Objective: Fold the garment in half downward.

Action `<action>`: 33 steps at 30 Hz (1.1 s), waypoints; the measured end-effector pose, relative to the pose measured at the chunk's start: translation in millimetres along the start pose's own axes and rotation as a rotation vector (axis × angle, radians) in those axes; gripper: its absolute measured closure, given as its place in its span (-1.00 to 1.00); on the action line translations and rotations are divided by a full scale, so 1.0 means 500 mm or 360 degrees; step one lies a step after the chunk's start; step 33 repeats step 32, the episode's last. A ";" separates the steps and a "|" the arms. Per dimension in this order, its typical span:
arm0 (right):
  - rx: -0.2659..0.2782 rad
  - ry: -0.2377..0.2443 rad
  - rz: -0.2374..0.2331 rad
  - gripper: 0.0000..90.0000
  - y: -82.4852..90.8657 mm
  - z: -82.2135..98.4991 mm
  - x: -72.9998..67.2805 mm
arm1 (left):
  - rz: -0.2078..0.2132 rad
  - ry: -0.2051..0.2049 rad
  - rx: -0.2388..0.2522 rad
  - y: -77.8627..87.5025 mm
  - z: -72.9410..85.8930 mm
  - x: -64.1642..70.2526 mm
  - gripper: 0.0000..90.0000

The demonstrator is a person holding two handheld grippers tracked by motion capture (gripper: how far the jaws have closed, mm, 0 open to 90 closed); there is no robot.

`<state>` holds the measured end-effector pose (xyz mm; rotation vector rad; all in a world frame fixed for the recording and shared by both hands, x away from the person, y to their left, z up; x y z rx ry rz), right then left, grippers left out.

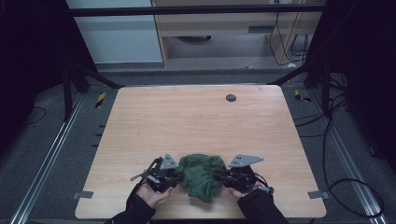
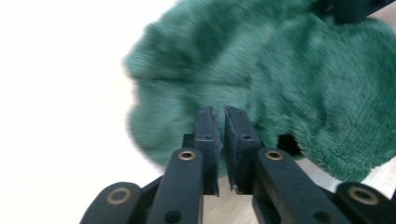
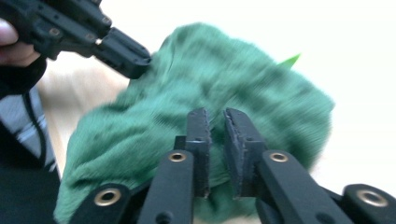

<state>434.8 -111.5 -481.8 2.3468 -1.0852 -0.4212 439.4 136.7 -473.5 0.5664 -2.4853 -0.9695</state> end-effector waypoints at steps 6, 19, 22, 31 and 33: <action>0.0112 -0.0089 0.0178 0.49 0.013 -0.008 0.048 | -0.0121 0.0071 0.0080 0.046 0.009 -0.048 0.52; 0.0052 -0.0224 0.0571 -0.04 0.039 0.031 0.176 | -0.0300 0.0250 0.0196 0.101 0.077 -0.161 -0.24; 0.0030 -0.0266 0.0612 -0.14 0.047 0.040 0.196 | -0.0326 0.0283 0.0188 0.107 0.093 -0.175 -0.29; -0.0055 -0.0360 0.0701 -0.34 0.074 0.068 0.255 | -0.0425 0.0372 0.0200 0.138 0.122 -0.217 -0.41; -0.0062 -0.0378 0.0707 -0.34 0.075 0.070 0.259 | -0.0446 0.0369 0.0190 0.140 0.124 -0.221 -0.42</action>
Point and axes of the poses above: each handheld gripper's, and its own axes: y roughly backward along the jaws, z roughly out of its underside, x roughly to its right, the point moved 3 cm from there along -y, roughly forward along the jaws, and after that the axes turned 14 degrees about z, right-handed, at the moved point
